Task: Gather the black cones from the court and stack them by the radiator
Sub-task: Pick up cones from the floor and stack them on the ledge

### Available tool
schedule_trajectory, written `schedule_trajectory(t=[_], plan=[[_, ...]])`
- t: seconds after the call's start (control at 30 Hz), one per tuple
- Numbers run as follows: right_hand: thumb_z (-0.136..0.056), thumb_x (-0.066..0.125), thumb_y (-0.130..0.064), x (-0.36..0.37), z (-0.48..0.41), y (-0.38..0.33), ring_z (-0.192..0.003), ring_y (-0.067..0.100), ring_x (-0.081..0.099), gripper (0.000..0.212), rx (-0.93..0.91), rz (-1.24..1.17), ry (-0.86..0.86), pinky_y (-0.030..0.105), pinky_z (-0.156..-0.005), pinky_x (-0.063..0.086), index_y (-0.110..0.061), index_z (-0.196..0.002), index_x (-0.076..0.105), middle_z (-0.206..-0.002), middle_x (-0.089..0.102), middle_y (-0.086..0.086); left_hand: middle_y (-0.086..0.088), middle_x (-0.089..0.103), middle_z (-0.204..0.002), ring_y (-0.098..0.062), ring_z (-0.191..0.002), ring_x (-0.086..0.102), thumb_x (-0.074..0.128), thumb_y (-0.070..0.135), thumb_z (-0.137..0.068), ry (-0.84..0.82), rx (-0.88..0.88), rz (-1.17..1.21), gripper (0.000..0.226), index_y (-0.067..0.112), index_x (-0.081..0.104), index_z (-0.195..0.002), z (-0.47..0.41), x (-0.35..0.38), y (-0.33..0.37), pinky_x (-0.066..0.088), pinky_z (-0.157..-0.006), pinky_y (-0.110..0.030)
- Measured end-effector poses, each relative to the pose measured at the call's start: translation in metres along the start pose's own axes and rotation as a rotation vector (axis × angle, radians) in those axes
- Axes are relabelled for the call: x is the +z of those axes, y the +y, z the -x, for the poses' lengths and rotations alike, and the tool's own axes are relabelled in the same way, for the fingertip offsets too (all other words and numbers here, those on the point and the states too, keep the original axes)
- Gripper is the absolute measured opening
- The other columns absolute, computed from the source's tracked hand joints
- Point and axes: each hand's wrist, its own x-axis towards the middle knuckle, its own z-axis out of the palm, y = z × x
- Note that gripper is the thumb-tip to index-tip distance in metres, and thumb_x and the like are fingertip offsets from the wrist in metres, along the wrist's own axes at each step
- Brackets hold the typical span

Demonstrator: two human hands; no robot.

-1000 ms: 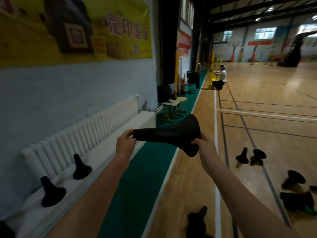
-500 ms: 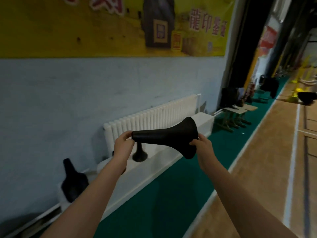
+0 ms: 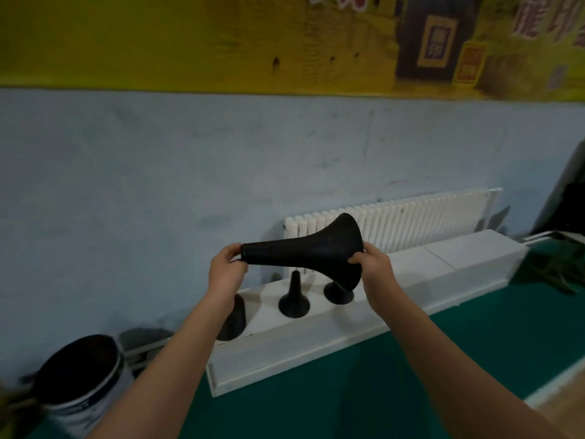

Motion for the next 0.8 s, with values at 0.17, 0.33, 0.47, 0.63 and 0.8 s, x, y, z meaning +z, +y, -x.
schedule_trajectory(t=[0.17, 0.33, 0.47, 0.63, 0.8], plan=[[-0.081, 0.049, 0.001, 0.008, -0.048, 0.003, -0.1, 0.029, 0.061, 0.038, 0.013, -0.009, -0.107, 0.031, -0.07, 0.047, -0.007, -0.116, 0.061, -0.107, 0.065, 0.015, -0.008, 0.06, -0.116, -0.018, -0.101, 0.053, 0.043, -0.015, -0.081, 0.084, -0.027, 0.004, 0.049, 0.006, 0.057, -0.124, -0.022, 0.007, -0.005, 0.039, -0.083, -0.027], [-0.08, 0.048, 0.002, 0.023, -0.093, 0.005, -0.106, 0.031, 0.059, 0.043, 0.037, -0.007, -0.227, 0.033, -0.076, 0.046, -0.008, -0.12, 0.06, -0.112, 0.064, 0.016, -0.008, 0.059, -0.123, -0.02, -0.107, 0.053, 0.044, -0.013, -0.084, 0.208, -0.042, 0.001, 0.048, 0.006, 0.055, -0.127, -0.039, 0.016, -0.009, 0.04, -0.086, -0.027], [-0.082, 0.049, 0.002, 0.042, -0.121, 0.015, -0.105, 0.03, 0.057, 0.042, 0.103, -0.002, -0.276, 0.033, -0.072, 0.046, -0.012, -0.121, 0.058, -0.112, 0.062, 0.012, -0.011, 0.057, -0.13, -0.023, -0.117, 0.052, 0.046, -0.012, -0.085, 0.289, -0.066, -0.025, 0.047, 0.006, 0.054, -0.128, -0.052, 0.011, -0.015, 0.04, -0.092, -0.027], [-0.082, 0.05, 0.001, 0.08, -0.153, 0.032, -0.112, 0.031, 0.053, 0.046, 0.152, 0.014, -0.335, 0.042, -0.095, 0.043, -0.013, -0.124, 0.057, -0.12, 0.059, 0.012, -0.01, 0.057, -0.131, -0.026, -0.12, 0.052, 0.051, -0.009, -0.085, 0.349, -0.114, -0.042, 0.046, 0.007, 0.054, -0.128, -0.082, -0.007, -0.027, 0.041, -0.105, -0.037], [-0.082, 0.051, -0.002, 0.137, -0.184, 0.051, -0.11, 0.031, 0.055, 0.045, 0.164, 0.015, -0.396, 0.035, -0.076, 0.045, -0.013, -0.125, 0.058, -0.117, 0.061, 0.014, -0.011, 0.057, -0.13, -0.027, -0.117, 0.055, 0.059, -0.001, -0.088, 0.384, -0.101, -0.044, 0.04, 0.006, 0.055, -0.127, -0.13, -0.035, -0.044, 0.043, -0.105, -0.041]])
